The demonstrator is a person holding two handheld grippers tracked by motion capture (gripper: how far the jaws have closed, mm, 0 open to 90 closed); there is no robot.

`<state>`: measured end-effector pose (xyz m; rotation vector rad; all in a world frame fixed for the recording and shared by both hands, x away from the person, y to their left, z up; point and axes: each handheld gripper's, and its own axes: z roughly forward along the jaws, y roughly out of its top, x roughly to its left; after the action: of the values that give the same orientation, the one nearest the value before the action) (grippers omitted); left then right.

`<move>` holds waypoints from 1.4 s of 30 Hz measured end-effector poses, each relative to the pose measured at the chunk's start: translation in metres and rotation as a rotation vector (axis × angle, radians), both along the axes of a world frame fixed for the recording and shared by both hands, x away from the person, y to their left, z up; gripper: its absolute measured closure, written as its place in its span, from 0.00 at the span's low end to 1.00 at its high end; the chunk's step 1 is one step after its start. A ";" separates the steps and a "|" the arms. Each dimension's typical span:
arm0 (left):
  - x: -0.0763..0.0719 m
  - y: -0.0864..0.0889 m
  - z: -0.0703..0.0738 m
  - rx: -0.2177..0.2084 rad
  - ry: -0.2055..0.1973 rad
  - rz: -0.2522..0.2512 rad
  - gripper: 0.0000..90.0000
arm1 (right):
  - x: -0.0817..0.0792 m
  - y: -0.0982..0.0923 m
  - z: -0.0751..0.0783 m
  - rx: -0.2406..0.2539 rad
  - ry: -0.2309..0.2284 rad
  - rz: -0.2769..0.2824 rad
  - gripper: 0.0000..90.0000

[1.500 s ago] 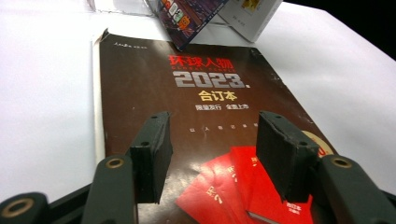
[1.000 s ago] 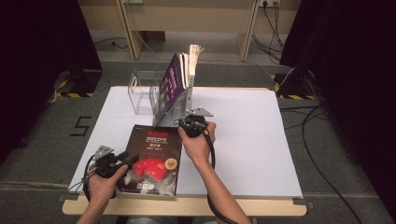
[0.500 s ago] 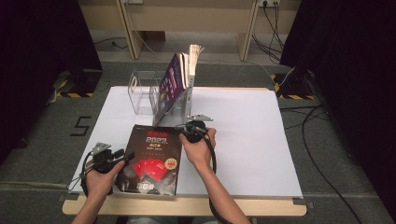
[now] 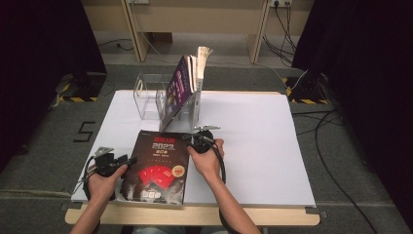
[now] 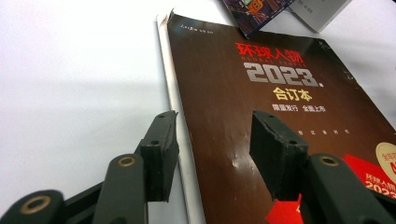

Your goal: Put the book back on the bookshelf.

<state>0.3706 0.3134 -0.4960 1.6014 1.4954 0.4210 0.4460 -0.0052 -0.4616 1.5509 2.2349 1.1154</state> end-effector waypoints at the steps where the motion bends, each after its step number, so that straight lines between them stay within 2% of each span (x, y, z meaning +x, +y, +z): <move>1: 0.000 0.000 0.000 -0.001 0.004 0.001 0.58 | 0.001 0.000 -0.001 -0.003 0.003 0.004 0.79; 5: 0.000 0.002 -0.004 -0.010 0.021 0.011 0.62 | 0.005 -0.003 -0.005 -0.027 -0.003 -0.004 0.90; 8: 0.001 0.003 -0.005 -0.013 0.026 0.013 0.64 | 0.007 -0.004 -0.007 -0.019 0.013 -0.009 0.91; 18: 0.002 0.005 -0.009 -0.046 0.047 0.024 0.67 | 0.010 0.001 -0.019 0.030 0.074 -0.010 0.85; 30: 0.002 0.004 -0.009 -0.055 0.051 0.025 0.67 | 0.012 0.007 -0.024 0.028 0.087 -0.009 0.83; 42: 0.000 0.005 -0.008 -0.108 0.072 0.041 0.66 | 0.013 0.012 -0.024 0.021 0.092 -0.015 0.82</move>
<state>0.3709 0.3186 -0.5044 1.5168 1.5802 0.3030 0.4588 0.0070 -0.4859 1.6574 2.2723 1.0882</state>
